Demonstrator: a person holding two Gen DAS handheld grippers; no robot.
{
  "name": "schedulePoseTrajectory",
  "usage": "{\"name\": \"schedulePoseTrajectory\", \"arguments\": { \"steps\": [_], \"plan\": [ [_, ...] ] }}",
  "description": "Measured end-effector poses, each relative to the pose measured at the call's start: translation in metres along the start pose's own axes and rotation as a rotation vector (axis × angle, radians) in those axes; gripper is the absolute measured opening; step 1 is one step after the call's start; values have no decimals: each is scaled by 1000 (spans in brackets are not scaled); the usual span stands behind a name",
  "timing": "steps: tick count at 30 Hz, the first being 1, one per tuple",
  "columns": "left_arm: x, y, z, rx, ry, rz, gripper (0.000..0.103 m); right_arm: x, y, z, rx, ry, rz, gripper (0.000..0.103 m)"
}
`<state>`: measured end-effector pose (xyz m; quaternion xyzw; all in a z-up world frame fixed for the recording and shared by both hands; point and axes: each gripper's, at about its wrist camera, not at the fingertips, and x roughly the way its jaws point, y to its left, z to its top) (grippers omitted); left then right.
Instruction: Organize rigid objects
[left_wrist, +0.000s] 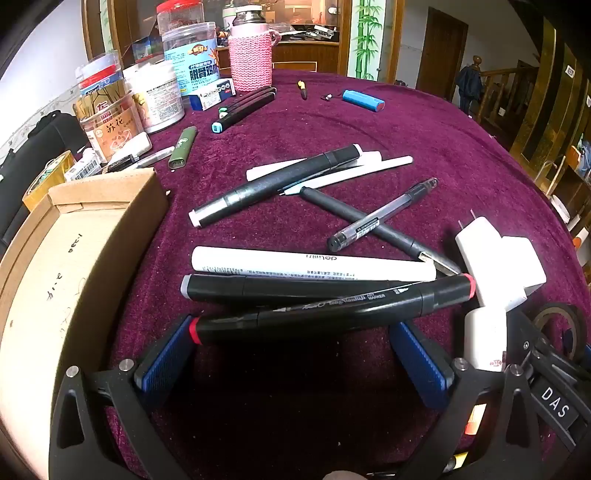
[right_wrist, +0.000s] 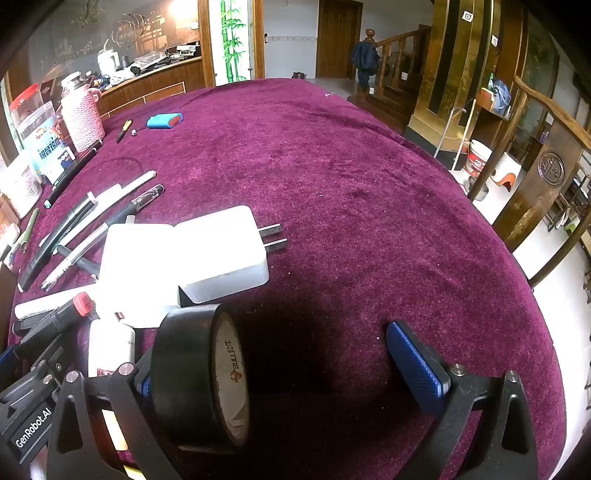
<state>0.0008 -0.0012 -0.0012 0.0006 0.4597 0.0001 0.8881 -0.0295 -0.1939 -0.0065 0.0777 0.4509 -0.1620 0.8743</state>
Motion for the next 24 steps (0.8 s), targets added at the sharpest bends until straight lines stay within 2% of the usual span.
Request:
{"name": "schedulePoseTrajectory", "arguments": {
  "steps": [24],
  "plan": [
    [4,-4,0,0,0,0,103,0,1,1,0,1,0,102]
  ]
}}
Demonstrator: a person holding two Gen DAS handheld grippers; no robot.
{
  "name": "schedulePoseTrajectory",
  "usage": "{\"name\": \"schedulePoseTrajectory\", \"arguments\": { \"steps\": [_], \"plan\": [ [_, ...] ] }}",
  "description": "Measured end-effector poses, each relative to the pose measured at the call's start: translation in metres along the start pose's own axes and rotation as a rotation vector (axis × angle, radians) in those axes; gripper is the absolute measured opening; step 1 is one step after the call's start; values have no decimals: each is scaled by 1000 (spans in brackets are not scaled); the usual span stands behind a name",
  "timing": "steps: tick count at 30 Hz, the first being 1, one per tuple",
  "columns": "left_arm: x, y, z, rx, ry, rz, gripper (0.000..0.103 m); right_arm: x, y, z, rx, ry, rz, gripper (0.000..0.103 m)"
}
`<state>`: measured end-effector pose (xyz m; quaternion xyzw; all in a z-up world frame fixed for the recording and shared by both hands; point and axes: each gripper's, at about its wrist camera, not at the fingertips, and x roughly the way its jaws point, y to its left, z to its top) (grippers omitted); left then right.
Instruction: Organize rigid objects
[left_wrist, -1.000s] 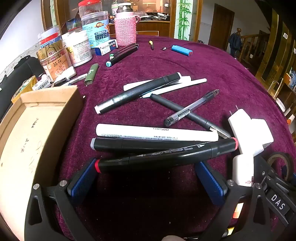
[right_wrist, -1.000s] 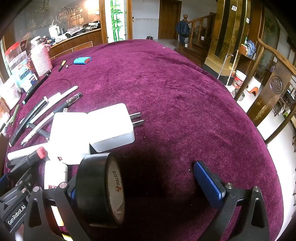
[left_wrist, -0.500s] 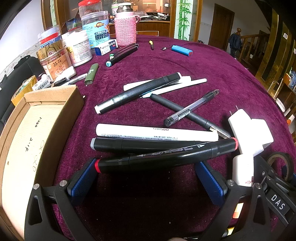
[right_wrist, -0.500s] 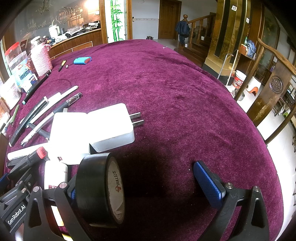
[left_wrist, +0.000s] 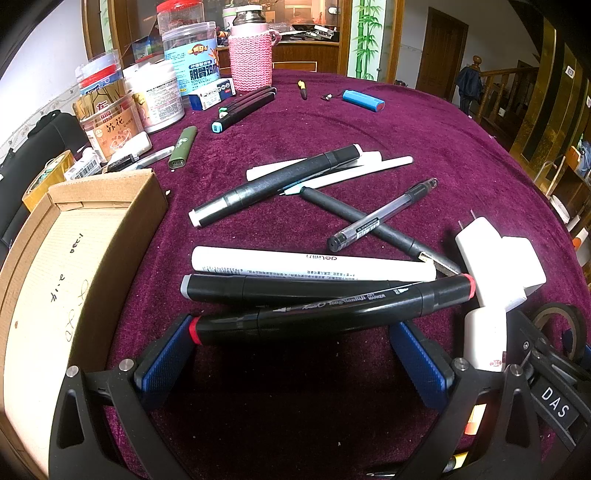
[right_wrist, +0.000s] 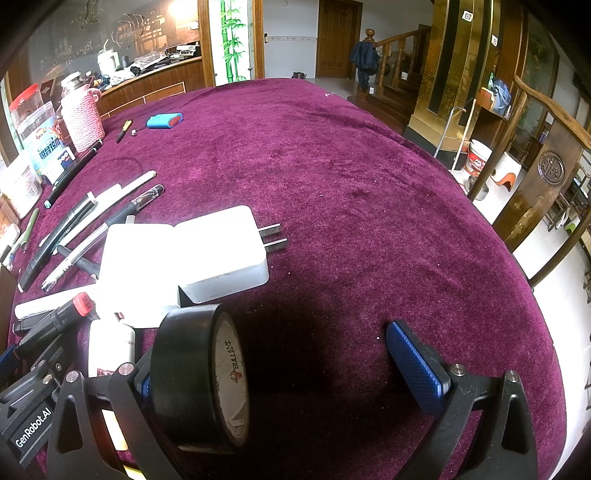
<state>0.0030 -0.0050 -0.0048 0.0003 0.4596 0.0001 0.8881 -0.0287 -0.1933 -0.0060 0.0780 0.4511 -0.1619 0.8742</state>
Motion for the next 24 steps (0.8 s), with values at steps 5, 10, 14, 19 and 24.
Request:
{"name": "schedulePoseTrajectory", "arguments": {
  "steps": [5,10,14,19,24],
  "plan": [
    [1,-1,0,0,0,0,103,0,0,0,0,0,0,102],
    [2,-2,0,0,0,0,103,0,0,0,0,0,0,102],
    [2,-2,0,0,0,0,103,0,0,0,0,0,0,102],
    [3,-3,0,0,0,1,103,0,0,0,0,0,0,102],
    [3,-3,1,52,50,-44,103,0,-3,3,-50,35,50,102]
  ]
}}
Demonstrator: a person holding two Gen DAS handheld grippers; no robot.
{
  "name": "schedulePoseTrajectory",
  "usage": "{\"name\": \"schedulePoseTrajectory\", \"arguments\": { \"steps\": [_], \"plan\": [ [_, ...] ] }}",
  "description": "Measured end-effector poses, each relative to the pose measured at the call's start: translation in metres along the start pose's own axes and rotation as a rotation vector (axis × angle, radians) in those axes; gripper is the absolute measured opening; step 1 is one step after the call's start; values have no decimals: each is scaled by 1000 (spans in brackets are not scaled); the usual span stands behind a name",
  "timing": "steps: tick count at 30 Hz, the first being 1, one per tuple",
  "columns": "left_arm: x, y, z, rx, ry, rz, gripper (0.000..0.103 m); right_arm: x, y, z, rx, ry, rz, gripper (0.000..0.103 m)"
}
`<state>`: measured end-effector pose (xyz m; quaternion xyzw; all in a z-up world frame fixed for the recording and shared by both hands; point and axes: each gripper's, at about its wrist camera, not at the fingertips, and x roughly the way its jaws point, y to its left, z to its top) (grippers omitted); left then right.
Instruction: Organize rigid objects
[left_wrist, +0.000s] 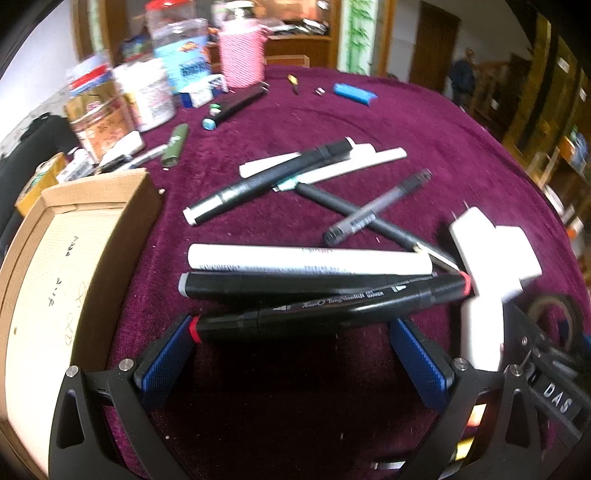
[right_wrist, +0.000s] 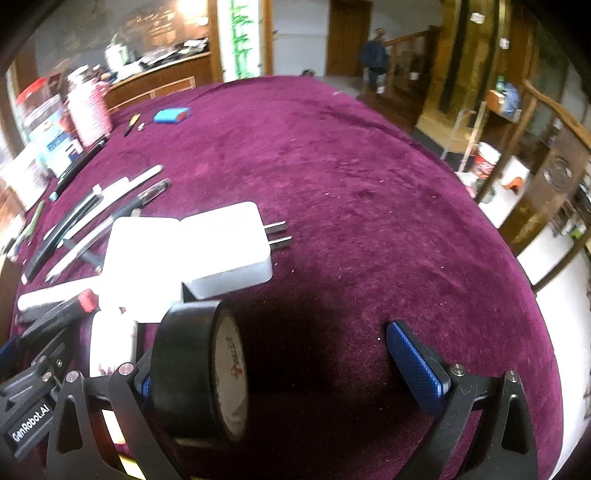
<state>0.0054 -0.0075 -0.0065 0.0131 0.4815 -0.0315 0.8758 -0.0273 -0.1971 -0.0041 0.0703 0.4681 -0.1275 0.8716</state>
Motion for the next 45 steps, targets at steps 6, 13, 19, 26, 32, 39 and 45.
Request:
{"name": "schedulePoseTrajectory", "arguments": {
  "steps": [6,13,19,26,32,39,45],
  "plan": [
    [-10,-1,-9,96,56,-57,102,0,-3,-4,-68,36,54,102],
    [-12,1,-16,88,41,-50,103,2,-1,0,-73,40,45,102],
    [-14,0,-21,81,4,-45,103,1,-2,-1,-70,37,48,102],
    [-14,-6,-20,93,-5,-4,103,0,2,-3,-55,28,21,102],
    [-20,3,-23,46,-25,-54,102,-3,0,-6,-43,24,14,102],
    [-109,32,-36,-41,-338,-100,102,-20,-9,-10,-7,-48,13,102],
    [-220,59,-62,-53,-726,-22,103,-97,-14,-24,11,-353,-19,102]
  ]
}}
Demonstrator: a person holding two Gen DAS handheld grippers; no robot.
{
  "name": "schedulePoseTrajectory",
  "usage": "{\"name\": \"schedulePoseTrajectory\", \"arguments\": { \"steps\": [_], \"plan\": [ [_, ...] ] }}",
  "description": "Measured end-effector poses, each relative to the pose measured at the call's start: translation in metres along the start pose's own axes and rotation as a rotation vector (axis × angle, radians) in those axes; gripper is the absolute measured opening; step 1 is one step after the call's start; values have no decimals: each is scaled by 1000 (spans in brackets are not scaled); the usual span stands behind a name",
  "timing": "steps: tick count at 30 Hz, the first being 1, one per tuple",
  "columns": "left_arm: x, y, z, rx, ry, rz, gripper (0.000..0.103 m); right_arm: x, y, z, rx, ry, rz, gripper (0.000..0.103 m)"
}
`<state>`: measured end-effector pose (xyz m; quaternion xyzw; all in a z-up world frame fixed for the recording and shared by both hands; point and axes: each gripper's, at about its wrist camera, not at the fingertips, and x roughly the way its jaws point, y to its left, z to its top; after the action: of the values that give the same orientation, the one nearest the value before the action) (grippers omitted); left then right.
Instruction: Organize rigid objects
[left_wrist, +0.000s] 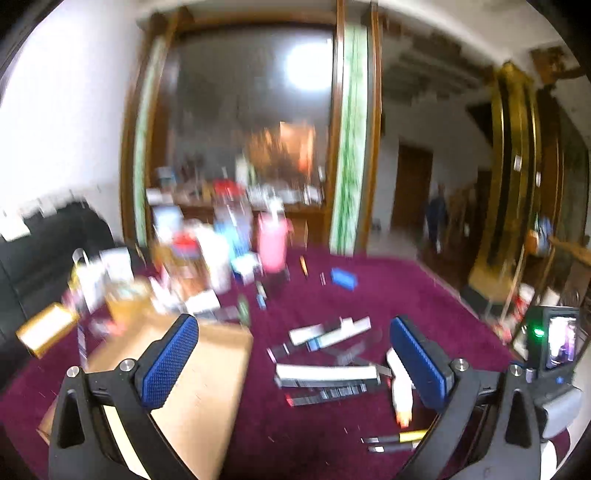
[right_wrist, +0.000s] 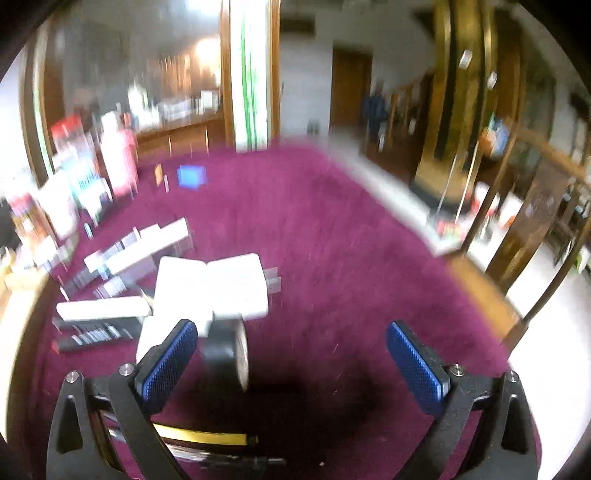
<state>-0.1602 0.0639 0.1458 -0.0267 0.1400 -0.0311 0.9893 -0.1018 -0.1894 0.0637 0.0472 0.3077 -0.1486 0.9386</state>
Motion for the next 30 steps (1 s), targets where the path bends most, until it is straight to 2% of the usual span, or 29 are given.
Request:
{"name": "schedulePoseTrajectory", "arguments": {
  "steps": [2,3,4,5,8,11,13,15,17,20,24,25,27,30],
  "plan": [
    [-2,6,6,18,25,22,103,-36,0,4,6,-180,-20,102],
    [-1,10,7,23,55,53,103,-52,-1,5,4,-270,-1,102],
    [-1,19,8,4,71,74,103,-61,-1,6,-4,-314,36,102],
    [-4,24,9,-12,71,76,103,-62,0,11,-21,-302,65,102],
    [-9,42,12,-36,71,85,103,-53,-3,21,-36,-219,76,102],
    [-13,43,6,1,71,87,103,-59,-18,20,-3,-287,0,102],
    [-9,40,2,22,87,52,103,-59,-25,21,21,-334,-16,102],
    [-2,35,-4,24,123,3,103,-42,-30,30,18,-286,2,102],
    [11,27,-9,13,192,-50,103,-21,-35,36,43,-212,20,102],
    [37,18,-15,9,284,-113,103,7,-50,39,97,-153,57,102],
    [78,4,-24,47,382,-121,103,34,-62,29,127,-117,49,102],
    [93,-1,-26,67,407,-114,103,40,-64,27,138,-77,63,102],
    [122,-6,-29,81,467,-116,103,41,-68,27,167,-74,110,102],
    [173,-7,-38,36,602,-153,102,37,-66,26,152,-87,103,102]
  ]
}}
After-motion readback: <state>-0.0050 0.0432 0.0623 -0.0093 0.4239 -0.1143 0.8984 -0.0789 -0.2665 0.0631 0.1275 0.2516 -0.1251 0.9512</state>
